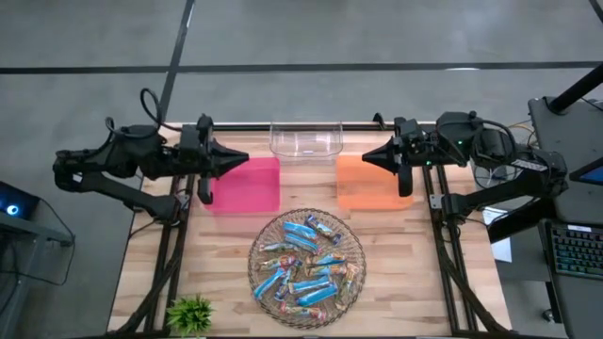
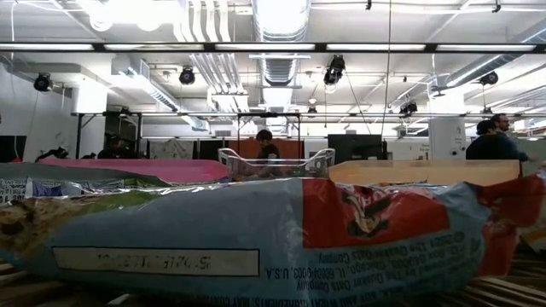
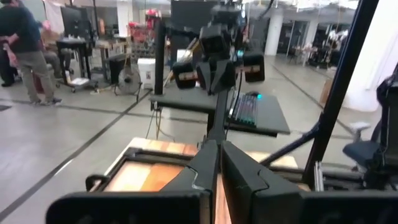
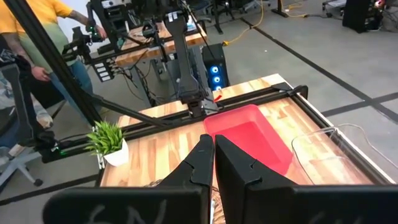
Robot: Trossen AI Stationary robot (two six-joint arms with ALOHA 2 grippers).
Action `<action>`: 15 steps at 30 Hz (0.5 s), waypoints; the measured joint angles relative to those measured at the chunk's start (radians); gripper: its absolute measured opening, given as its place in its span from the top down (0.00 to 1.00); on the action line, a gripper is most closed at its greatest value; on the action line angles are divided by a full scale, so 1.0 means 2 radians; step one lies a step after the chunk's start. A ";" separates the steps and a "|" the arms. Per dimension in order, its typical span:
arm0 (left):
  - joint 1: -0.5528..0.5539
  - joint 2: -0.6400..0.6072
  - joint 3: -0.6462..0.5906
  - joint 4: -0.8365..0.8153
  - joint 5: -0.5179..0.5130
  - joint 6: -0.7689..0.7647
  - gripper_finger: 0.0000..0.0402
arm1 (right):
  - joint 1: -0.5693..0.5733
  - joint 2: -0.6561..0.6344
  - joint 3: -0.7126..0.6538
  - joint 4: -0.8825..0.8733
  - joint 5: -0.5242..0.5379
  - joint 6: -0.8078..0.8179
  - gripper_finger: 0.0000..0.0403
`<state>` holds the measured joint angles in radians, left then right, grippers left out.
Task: Pick and place Granola Bars by type
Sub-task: Put the blue granola bar into the transparent bin
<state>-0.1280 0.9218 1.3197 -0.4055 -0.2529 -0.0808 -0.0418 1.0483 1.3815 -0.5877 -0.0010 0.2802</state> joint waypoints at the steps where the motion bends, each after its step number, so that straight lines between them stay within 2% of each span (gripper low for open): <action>1: 0.000 0.000 0.000 -0.008 0.000 -0.002 0.99 | 0.000 0.001 0.000 0.000 0.000 0.000 0.98; 7: 0.000 0.014 -0.001 -0.038 0.000 -0.011 0.99 | 0.000 0.006 0.000 0.001 -0.005 0.028 0.98; 15: 0.000 0.029 -0.001 -0.042 0.000 -0.012 0.99 | 0.015 0.019 0.000 0.012 -0.062 0.040 0.98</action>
<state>-0.1280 0.9788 1.3174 -0.4892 -0.2527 -0.1040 -0.0120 1.0872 1.3811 -0.5638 -0.1253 0.3609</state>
